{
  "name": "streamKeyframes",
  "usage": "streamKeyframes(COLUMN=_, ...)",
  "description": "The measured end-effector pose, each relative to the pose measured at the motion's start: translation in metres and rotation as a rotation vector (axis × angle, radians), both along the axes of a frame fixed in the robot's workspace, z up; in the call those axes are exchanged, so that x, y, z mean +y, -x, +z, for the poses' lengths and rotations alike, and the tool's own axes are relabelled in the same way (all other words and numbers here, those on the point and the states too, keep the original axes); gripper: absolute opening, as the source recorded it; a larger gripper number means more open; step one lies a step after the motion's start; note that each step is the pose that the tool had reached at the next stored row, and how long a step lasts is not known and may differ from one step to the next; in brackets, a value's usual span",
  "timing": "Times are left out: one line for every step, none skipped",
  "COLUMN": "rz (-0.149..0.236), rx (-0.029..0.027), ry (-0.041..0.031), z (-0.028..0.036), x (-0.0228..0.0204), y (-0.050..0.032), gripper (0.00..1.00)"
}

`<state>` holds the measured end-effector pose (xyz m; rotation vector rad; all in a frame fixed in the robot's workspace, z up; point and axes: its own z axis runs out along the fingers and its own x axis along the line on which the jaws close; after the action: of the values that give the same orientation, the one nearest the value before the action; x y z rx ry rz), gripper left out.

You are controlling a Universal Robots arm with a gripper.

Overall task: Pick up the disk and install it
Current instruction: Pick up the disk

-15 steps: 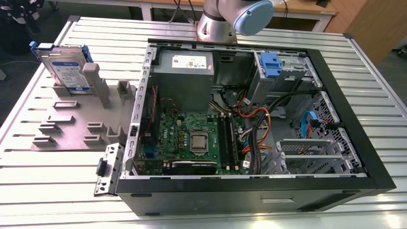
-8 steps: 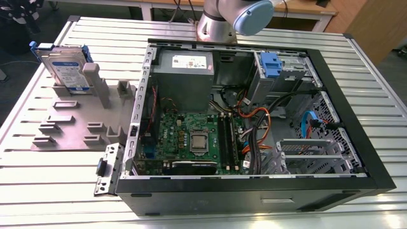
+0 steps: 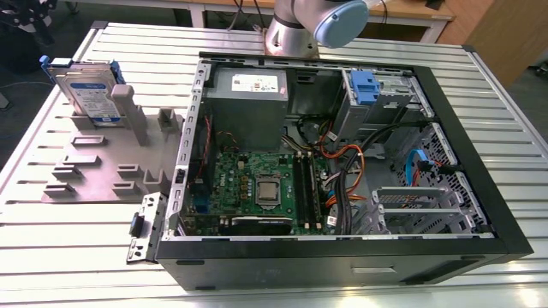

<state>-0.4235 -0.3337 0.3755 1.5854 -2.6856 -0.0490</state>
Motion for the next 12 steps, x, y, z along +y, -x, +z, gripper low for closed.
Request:
streamKeyframes(rz=0.013, rx=0.0001, ry=0.0001, z=0.0000, x=0.0000, y=0.0000, gripper=0.11)
streamKeyframes(rz=0.026, rx=0.0000, ry=0.0000, z=0.0000, x=0.0000, y=0.0000, gripper=0.11)
streamKeyframes(rz=0.042, rx=0.0000, ry=0.0000, z=0.0000, x=0.0000, y=0.0000, gripper=0.11)
streamKeyframes(rz=0.057, rx=0.0000, ry=0.0001, z=0.0000, x=0.0000, y=0.0000, gripper=0.11)
streamKeyframes(rz=0.074, rx=0.0000, ry=0.0000, z=0.0000, x=0.0000, y=0.0000, gripper=0.11)
streamKeyframes(rz=0.090, rx=0.0000, ry=0.0000, z=0.0000, x=0.0000, y=0.0000, gripper=0.11)
streamKeyframes(rz=0.107, rx=-0.0001, ry=0.0000, z=0.0000, x=0.0000, y=0.0000, gripper=0.11)
streamKeyframes(rz=0.122, rx=-0.0001, ry=0.0000, z=0.0000, x=0.0000, y=0.0000, gripper=0.11)
streamKeyframes(rz=0.137, rx=-0.0003, ry=0.0000, z=0.0000, x=0.0000, y=0.0000, gripper=0.11)
streamKeyframes(rz=0.153, rx=-0.0003, ry=0.0001, z=0.0000, x=0.0000, y=0.0000, gripper=0.11)
streamKeyframes(rz=0.169, rx=-0.0004, ry=0.0001, z=0.0000, x=0.0000, y=0.0000, gripper=0.11)
streamKeyframes(rz=0.186, rx=-0.0005, ry=0.0000, z=0.0000, x=0.0000, y=0.0000, gripper=0.11)
